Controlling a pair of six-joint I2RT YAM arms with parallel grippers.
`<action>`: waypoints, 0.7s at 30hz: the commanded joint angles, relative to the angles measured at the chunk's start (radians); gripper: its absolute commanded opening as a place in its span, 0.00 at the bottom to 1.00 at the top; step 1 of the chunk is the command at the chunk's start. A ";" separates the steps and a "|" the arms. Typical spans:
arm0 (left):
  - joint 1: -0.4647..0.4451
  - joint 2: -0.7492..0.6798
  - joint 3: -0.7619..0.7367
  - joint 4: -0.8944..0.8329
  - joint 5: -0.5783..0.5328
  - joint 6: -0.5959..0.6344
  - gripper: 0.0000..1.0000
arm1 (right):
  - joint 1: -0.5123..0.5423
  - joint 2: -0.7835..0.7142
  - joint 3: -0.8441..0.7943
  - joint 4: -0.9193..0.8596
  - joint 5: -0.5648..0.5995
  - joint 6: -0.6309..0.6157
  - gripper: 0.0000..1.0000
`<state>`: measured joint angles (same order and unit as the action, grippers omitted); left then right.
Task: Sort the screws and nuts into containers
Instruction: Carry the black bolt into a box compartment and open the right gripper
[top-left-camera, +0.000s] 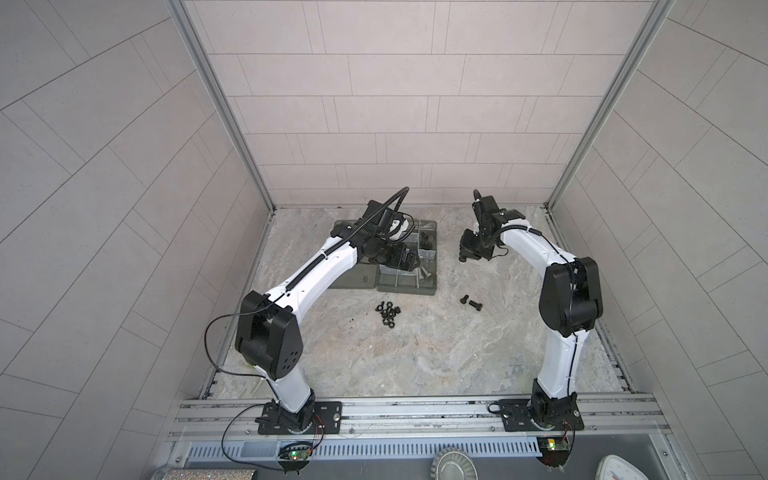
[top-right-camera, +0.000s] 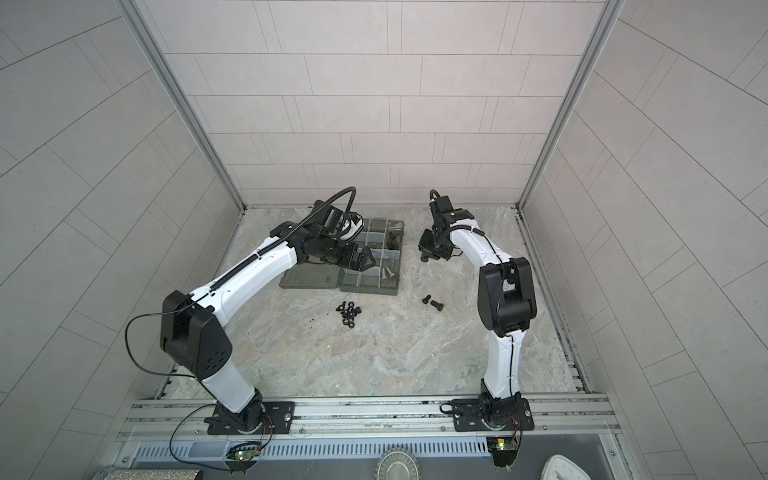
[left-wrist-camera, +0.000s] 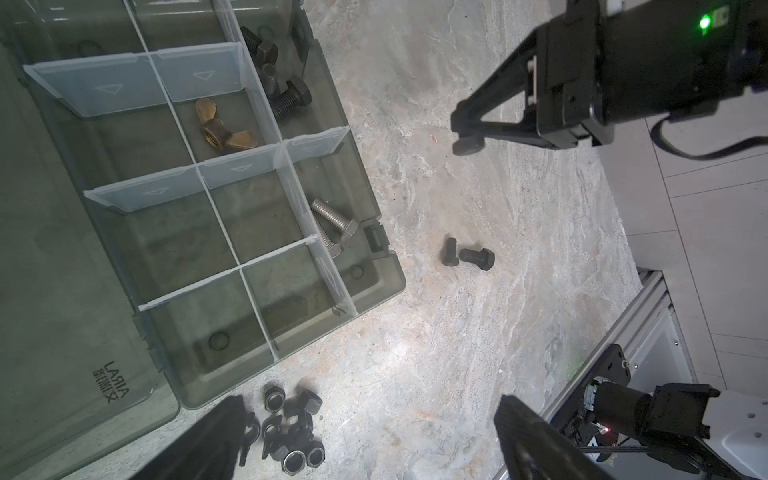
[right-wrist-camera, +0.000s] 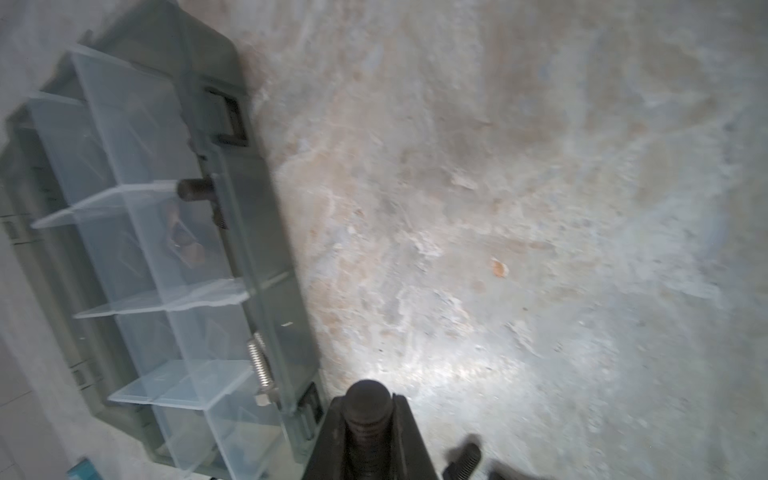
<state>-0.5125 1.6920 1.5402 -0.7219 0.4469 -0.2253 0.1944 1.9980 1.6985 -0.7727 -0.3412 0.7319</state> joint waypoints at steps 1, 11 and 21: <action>0.005 -0.044 -0.021 0.015 0.013 -0.010 1.00 | 0.014 0.079 0.060 0.087 -0.099 0.063 0.01; 0.022 -0.076 -0.032 0.000 -0.011 0.001 1.00 | 0.054 0.272 0.296 0.201 -0.196 0.119 0.01; 0.034 -0.082 -0.028 -0.013 -0.023 0.013 1.00 | 0.068 0.401 0.410 0.205 -0.220 0.130 0.05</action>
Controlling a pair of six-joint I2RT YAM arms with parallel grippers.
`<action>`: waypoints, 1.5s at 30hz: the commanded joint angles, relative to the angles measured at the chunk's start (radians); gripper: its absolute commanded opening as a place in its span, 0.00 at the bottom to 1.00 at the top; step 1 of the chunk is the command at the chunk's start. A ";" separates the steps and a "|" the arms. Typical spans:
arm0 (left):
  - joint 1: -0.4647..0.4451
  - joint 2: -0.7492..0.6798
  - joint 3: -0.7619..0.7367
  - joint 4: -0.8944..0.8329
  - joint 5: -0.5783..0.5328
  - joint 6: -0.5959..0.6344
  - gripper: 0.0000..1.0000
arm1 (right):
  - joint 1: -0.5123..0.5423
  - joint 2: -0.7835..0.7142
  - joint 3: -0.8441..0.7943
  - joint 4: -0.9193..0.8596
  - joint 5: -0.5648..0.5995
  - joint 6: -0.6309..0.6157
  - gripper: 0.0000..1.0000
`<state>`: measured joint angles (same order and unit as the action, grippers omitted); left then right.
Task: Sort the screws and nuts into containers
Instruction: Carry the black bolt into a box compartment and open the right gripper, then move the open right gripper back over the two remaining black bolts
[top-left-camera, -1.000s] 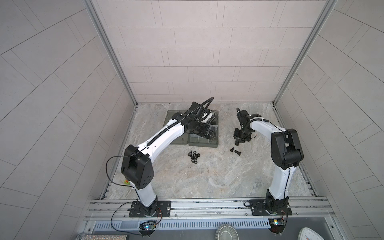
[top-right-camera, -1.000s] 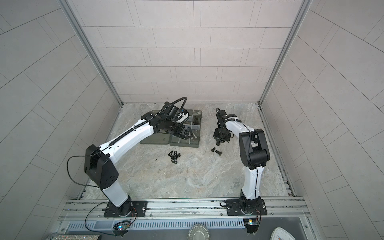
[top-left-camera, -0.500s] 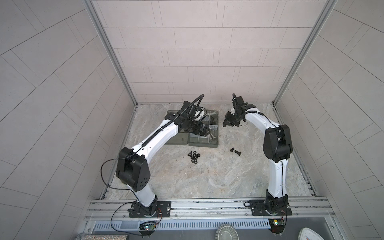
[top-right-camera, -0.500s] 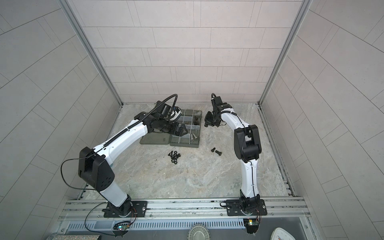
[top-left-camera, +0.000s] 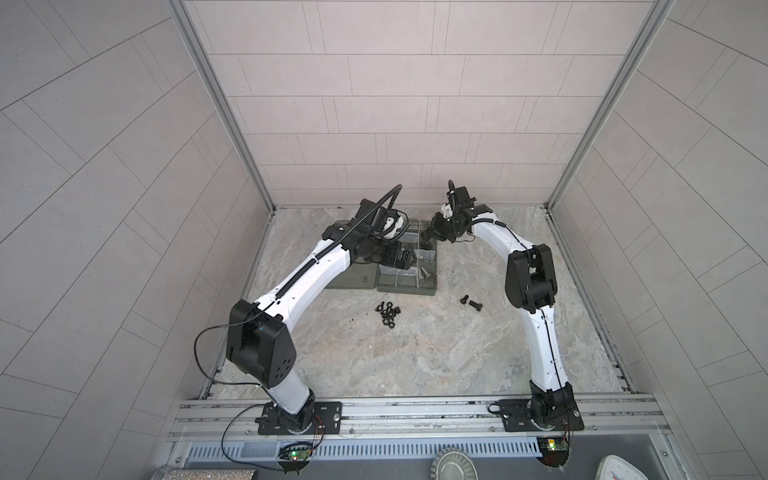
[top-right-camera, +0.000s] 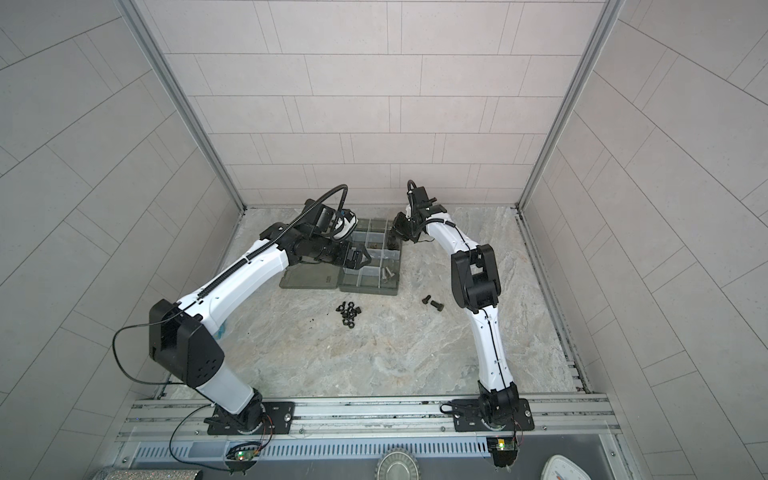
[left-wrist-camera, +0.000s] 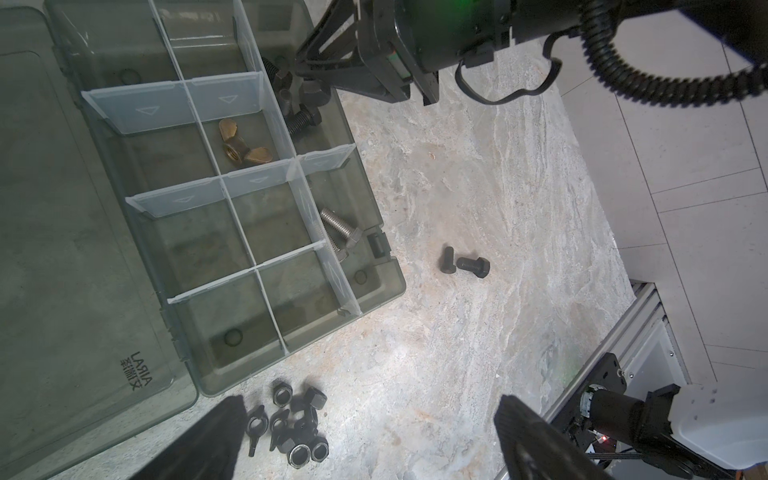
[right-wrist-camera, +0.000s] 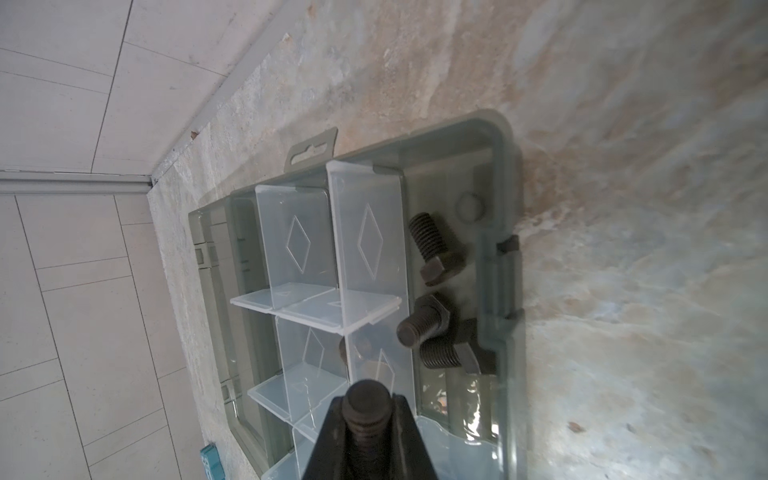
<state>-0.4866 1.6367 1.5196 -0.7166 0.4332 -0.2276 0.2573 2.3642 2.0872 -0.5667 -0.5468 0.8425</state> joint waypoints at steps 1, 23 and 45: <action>0.011 -0.026 -0.006 -0.018 -0.010 0.016 1.00 | 0.006 0.039 0.023 -0.001 -0.019 0.018 0.08; 0.021 -0.007 -0.008 0.031 0.067 -0.049 1.00 | 0.006 -0.256 -0.037 -0.454 0.199 -0.340 0.27; -0.181 -0.117 -0.153 0.109 -0.003 -0.093 1.00 | 0.017 -0.755 -0.944 -0.292 0.392 -0.474 0.28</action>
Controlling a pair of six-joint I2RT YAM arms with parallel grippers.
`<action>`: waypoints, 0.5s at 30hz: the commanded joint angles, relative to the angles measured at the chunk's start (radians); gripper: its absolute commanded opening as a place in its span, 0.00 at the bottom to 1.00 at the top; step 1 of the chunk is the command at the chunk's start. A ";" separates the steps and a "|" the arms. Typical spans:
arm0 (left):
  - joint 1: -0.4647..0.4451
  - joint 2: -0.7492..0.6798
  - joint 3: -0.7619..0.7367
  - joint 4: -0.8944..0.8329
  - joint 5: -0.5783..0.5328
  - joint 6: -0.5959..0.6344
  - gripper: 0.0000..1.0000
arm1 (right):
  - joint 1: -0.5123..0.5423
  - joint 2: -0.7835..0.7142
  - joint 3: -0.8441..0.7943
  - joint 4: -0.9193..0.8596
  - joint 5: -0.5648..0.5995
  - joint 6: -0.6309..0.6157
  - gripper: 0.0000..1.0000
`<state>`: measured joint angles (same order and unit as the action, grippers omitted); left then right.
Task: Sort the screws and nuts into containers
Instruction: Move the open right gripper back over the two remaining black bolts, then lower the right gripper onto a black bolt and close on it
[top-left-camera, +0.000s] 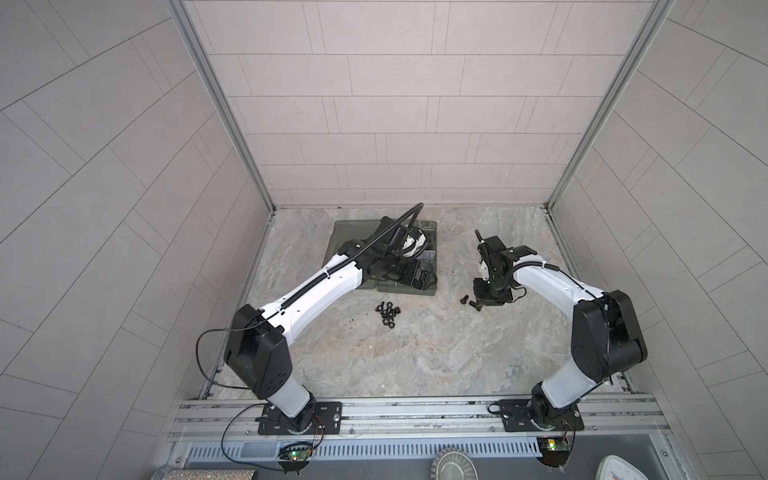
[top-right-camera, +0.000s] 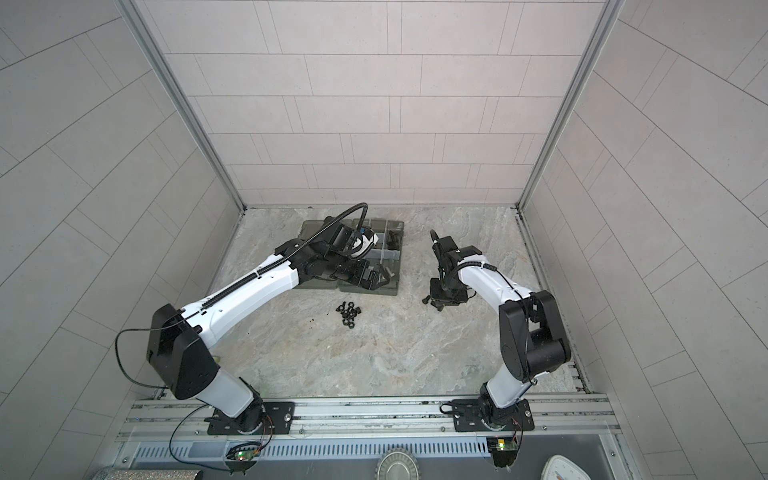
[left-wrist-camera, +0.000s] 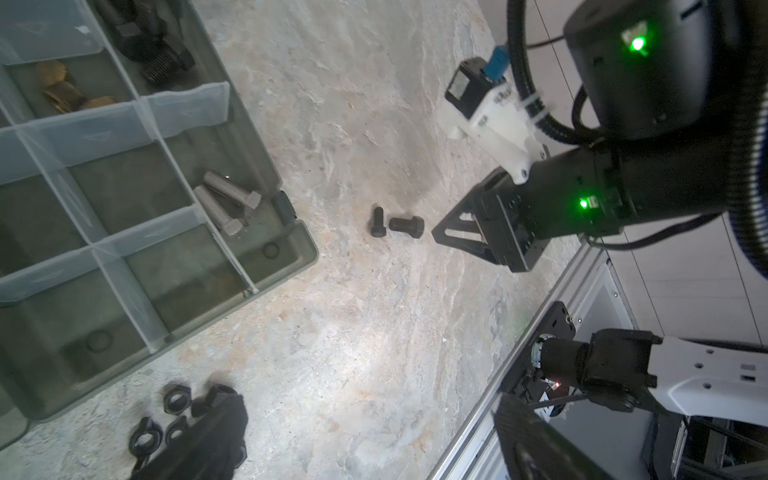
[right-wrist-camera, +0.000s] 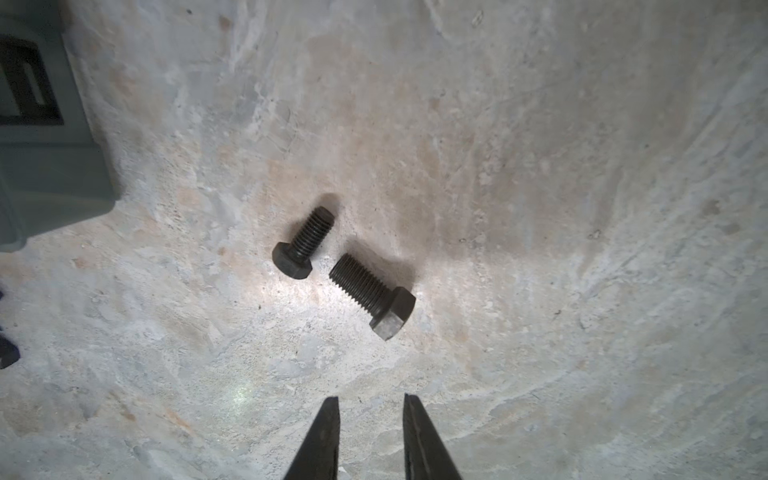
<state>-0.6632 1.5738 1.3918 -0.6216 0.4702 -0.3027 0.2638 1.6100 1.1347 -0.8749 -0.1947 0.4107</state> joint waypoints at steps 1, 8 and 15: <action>-0.006 -0.064 -0.036 0.019 -0.046 -0.025 1.00 | 0.012 0.007 0.011 0.017 0.045 -0.050 0.28; -0.008 -0.130 -0.106 0.040 -0.088 -0.056 1.00 | 0.026 0.090 0.044 0.025 0.050 -0.074 0.28; -0.007 -0.157 -0.116 0.020 -0.106 -0.053 1.00 | 0.056 0.149 0.061 0.051 0.071 -0.073 0.28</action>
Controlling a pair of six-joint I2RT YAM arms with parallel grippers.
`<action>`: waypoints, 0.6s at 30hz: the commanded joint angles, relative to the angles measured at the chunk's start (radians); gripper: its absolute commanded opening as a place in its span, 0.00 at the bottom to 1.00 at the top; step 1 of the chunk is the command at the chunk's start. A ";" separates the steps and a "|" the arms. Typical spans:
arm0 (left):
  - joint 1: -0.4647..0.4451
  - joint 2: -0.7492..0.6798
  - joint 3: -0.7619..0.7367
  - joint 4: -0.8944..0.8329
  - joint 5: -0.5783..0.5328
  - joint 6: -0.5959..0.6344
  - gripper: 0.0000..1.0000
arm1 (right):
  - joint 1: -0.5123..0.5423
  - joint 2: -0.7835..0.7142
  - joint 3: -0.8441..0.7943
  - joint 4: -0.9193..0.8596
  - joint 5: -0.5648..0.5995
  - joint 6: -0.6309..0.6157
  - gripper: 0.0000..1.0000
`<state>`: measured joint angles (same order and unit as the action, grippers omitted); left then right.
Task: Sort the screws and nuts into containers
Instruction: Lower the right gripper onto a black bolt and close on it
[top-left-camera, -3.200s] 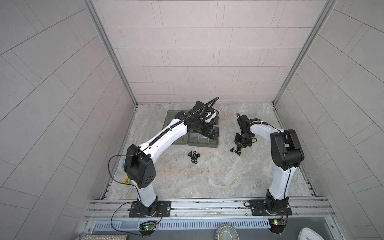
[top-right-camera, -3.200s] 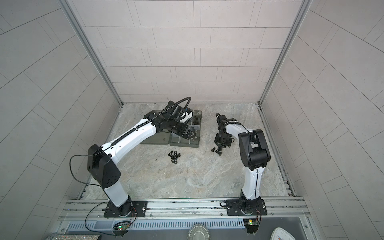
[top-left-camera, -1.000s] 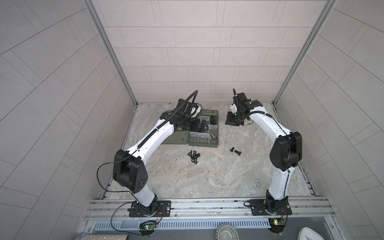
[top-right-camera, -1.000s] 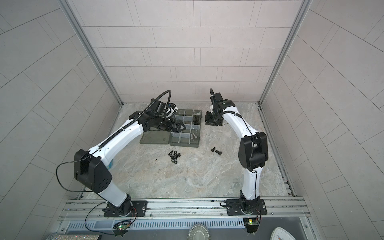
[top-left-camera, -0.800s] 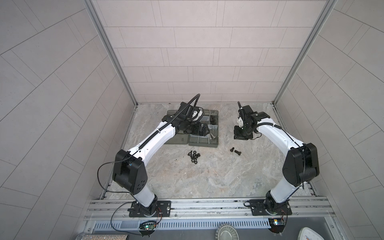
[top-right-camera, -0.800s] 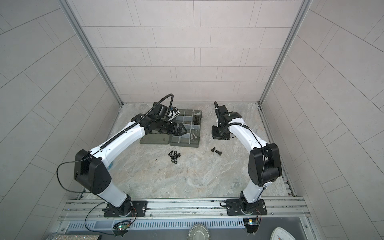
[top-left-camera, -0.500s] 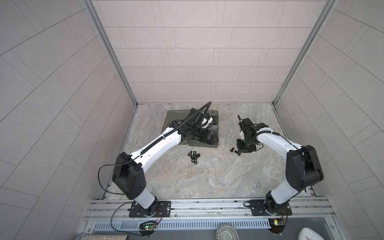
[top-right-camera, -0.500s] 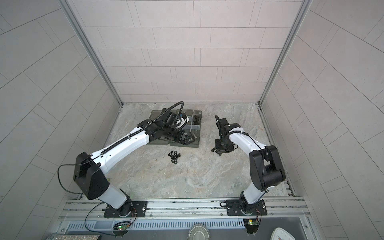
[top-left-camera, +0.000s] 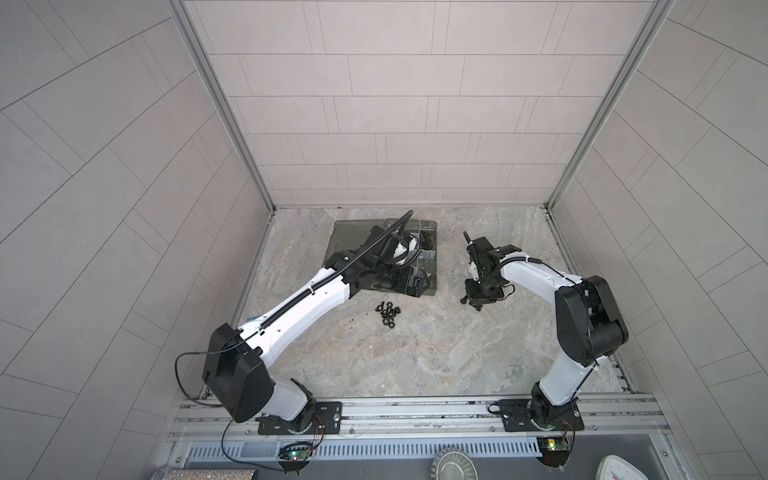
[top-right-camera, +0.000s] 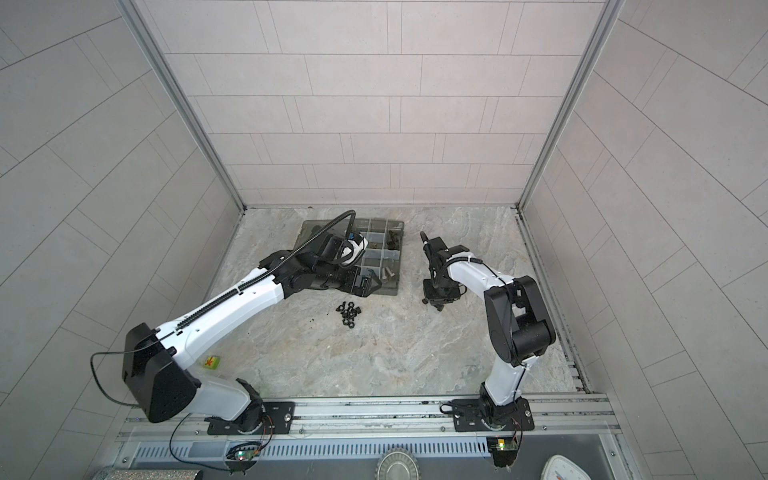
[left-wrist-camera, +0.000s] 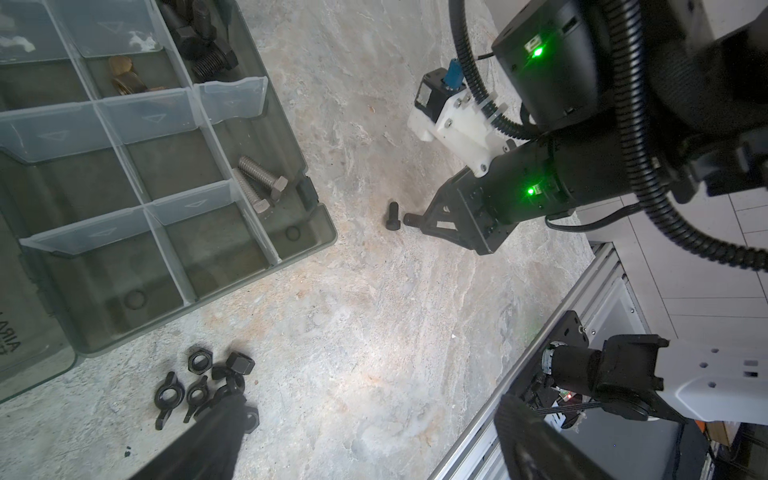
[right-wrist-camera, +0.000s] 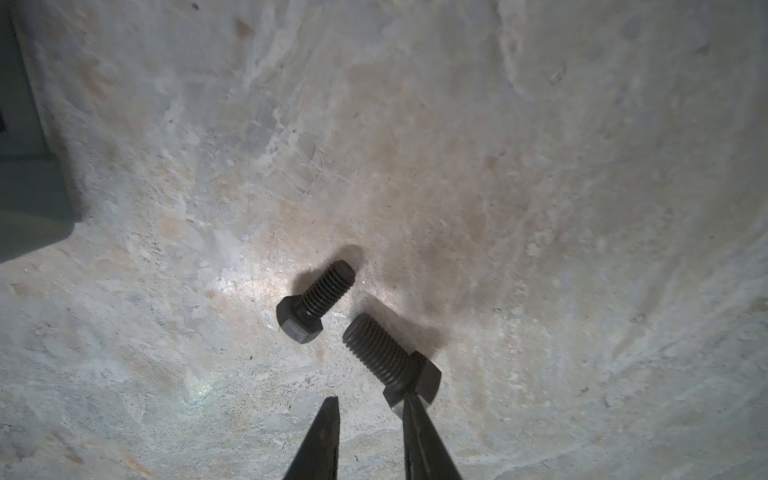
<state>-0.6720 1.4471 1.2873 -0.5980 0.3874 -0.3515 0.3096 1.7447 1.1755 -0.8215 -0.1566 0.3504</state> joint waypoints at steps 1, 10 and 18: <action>0.001 -0.033 -0.011 -0.010 -0.024 0.001 1.00 | 0.012 0.020 0.020 -0.002 0.036 -0.016 0.28; 0.001 -0.041 0.007 -0.053 -0.038 0.053 1.00 | 0.014 0.039 0.009 0.003 0.098 -0.031 0.27; 0.002 -0.065 -0.008 -0.054 -0.049 0.075 1.00 | 0.014 0.086 0.001 -0.006 0.087 -0.029 0.27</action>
<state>-0.6720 1.4208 1.2869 -0.6415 0.3534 -0.3004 0.3206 1.8034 1.1816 -0.8040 -0.0826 0.3309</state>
